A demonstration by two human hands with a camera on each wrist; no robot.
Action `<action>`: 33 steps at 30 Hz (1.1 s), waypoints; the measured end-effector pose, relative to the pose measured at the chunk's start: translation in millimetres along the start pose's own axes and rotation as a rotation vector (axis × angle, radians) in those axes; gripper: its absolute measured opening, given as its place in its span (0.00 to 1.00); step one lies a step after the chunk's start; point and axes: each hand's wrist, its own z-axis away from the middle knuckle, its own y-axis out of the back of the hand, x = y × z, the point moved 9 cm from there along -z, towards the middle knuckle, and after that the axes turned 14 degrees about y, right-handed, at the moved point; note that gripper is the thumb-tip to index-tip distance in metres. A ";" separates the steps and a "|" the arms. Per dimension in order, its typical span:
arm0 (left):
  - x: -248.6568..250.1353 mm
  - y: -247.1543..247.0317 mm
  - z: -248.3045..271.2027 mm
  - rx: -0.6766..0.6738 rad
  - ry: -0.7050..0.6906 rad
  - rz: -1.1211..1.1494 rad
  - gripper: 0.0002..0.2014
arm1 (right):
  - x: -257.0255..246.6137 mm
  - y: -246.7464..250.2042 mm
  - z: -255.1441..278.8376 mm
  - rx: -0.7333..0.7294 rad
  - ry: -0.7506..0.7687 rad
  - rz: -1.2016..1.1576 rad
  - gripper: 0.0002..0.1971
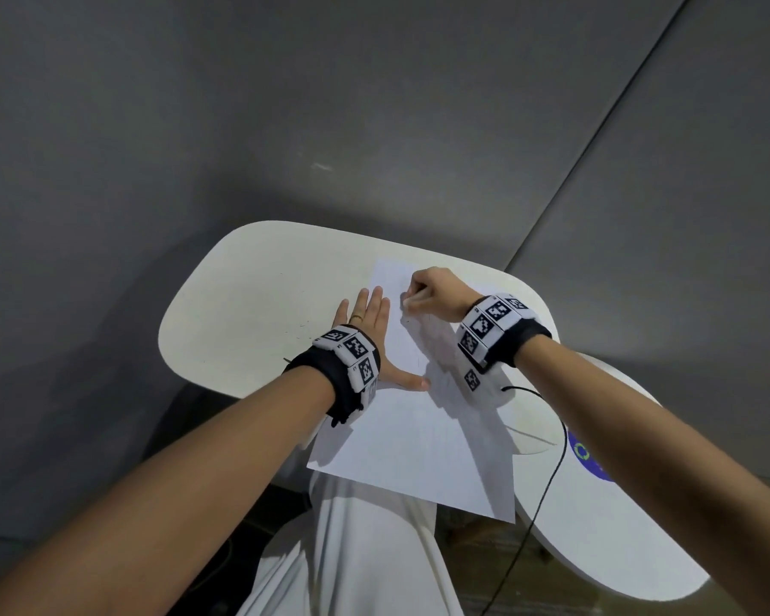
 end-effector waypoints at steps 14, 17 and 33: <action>-1.5 -3.7 -0.7 0.024 0.005 -0.012 0.70 | -19.8 -29.5 18.5 -0.169 0.042 -0.021 0.06; -2.1 -3.9 -1.2 0.025 0.012 -0.020 0.70 | -20.2 -33.9 22.4 -0.195 0.060 -0.055 0.07; -2.1 -2.7 0.1 0.009 0.015 0.012 0.71 | -1.6 6.6 -23.3 0.030 0.007 0.030 0.12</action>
